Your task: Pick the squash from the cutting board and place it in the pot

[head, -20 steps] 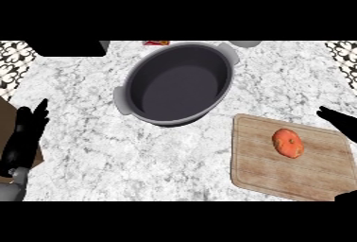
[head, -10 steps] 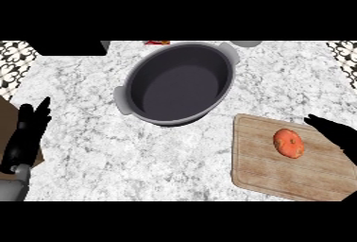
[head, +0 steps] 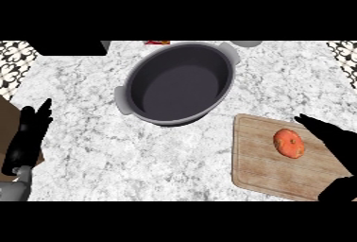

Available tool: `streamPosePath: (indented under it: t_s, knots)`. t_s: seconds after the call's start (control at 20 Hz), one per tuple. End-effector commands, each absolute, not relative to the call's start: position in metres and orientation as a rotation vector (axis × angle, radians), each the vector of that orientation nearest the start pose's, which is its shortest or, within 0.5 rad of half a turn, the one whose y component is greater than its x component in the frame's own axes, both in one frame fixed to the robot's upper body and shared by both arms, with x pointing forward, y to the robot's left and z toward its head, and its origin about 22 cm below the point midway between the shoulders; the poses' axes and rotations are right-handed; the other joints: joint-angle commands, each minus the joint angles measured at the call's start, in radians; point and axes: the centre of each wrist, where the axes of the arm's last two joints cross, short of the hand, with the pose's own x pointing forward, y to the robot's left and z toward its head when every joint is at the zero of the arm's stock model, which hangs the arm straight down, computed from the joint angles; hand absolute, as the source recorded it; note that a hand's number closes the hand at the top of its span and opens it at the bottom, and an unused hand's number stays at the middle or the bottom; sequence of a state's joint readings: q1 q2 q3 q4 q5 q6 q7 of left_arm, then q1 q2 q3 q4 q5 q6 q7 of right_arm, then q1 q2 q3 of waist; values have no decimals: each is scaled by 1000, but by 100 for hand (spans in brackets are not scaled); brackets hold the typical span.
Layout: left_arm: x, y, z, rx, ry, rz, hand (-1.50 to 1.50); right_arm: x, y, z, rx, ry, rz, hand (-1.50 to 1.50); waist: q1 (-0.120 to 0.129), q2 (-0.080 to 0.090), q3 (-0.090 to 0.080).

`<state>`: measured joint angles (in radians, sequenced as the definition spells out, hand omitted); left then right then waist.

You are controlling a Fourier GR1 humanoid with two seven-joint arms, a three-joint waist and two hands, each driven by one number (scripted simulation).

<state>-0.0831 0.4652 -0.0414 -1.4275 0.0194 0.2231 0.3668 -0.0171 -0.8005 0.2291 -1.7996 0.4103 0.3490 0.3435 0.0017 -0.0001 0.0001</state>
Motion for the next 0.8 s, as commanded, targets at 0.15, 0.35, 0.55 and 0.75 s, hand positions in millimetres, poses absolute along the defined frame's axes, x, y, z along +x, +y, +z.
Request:
streamPosePath:
  t_s: [0.15, 0.35, 0.55, 0.75]
  knots:
    - [259, 338, 30, 525, -1167, -112, 0, 252, -303, 63, -682, -1029, 1251, -150, 2, 0, 0]
    - [270, 321, 21, 529, -1168, -89, 0, 253, -313, 63, -686, -1022, 1250, -150, -3, 0, 0]
    - [256, 340, 19, 532, -1160, -88, 0, 263, -310, 57, -741, -1002, 1242, -150, -1, 0, 0]
    - [269, 328, 19, 516, -1156, -104, 0, 261, -312, 49, -737, -960, 1244, -150, -4, 0, 0]
